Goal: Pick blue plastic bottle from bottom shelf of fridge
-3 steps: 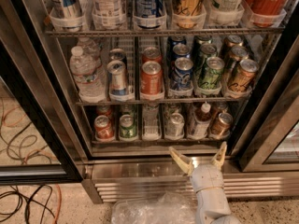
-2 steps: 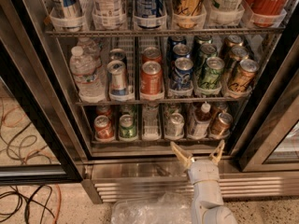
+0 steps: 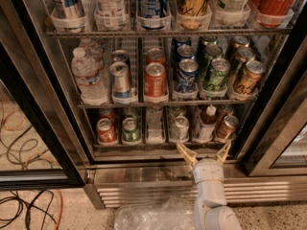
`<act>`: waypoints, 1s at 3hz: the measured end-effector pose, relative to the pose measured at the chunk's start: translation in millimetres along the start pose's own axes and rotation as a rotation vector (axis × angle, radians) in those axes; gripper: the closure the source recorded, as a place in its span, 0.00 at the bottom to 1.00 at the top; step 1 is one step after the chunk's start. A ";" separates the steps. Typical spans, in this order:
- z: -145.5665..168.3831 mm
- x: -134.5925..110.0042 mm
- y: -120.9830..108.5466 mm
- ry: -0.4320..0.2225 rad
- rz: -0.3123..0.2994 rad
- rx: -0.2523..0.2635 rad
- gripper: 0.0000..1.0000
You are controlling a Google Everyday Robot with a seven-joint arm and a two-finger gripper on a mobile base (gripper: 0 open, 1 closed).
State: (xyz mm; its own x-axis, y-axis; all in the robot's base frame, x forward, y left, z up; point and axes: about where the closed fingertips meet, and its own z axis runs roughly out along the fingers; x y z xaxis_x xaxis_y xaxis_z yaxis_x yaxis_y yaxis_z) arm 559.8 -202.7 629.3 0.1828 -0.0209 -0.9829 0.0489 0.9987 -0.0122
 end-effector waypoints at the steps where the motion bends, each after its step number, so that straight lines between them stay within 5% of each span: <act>1: 12.2 6.8 -10.5 -0.006 -0.020 0.048 0.00; 3: 12.6 6.7 -11.0 -0.007 -0.023 0.050 0.41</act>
Offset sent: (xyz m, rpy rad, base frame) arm 0.0108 -0.0094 -0.0036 -0.0090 -0.0048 -0.0426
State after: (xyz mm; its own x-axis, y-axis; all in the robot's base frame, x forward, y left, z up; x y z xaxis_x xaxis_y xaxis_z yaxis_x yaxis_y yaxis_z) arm 572.9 -214.4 625.1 0.1881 -0.0449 -0.9811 0.1026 0.9944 -0.0258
